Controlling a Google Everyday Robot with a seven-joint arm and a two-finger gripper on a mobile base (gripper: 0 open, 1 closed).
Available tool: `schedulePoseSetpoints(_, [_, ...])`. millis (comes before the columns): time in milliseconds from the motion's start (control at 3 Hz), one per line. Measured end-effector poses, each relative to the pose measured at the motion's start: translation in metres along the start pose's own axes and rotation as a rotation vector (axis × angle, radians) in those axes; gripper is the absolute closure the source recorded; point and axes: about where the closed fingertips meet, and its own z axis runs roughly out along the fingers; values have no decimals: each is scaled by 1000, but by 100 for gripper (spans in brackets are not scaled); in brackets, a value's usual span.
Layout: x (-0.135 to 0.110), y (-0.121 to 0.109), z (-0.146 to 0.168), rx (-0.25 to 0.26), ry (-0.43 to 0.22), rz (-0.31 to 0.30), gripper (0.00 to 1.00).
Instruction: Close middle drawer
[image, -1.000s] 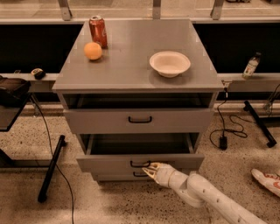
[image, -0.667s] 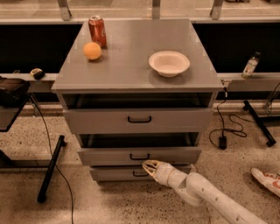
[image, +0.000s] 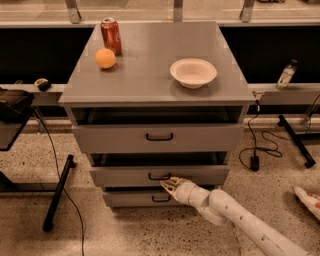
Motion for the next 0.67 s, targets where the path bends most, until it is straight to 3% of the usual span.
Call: schedulePoseSetpoints(667, [2, -3, 3, -7, -6, 0, 100])
